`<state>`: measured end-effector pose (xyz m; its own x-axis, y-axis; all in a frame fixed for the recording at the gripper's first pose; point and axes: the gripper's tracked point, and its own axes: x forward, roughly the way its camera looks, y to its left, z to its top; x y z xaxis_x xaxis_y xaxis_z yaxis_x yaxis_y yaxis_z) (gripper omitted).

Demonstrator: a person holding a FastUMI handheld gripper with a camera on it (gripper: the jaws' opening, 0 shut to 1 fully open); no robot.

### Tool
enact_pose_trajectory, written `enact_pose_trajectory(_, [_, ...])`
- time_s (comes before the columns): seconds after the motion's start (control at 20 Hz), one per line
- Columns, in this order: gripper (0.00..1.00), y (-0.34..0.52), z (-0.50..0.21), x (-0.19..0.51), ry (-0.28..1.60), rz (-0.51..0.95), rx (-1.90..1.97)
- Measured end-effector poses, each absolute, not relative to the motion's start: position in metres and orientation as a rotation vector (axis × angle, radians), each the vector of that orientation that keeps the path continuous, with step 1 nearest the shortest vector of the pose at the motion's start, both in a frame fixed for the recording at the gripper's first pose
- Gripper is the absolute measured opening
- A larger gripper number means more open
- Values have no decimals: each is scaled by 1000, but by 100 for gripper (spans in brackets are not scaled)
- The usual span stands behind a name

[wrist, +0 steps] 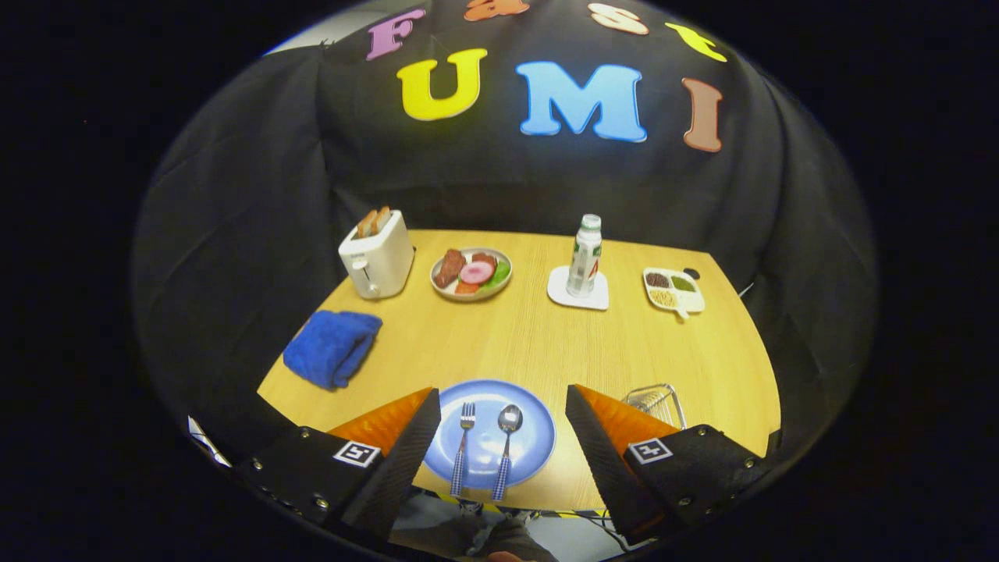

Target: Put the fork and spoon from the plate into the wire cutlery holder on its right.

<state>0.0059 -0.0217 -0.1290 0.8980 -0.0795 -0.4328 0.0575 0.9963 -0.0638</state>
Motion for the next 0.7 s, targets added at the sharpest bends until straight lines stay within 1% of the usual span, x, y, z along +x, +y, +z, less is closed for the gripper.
enact_pose_trajectory(0.4, [100,-29,-248,16,915,-64,-68])
enact_pose_trajectory(0.55, [100,-32,-272,21,1041,-78,-50])
enact_pose_trajectory(0.7, [100,-33,-281,26,1123,-88,-29])
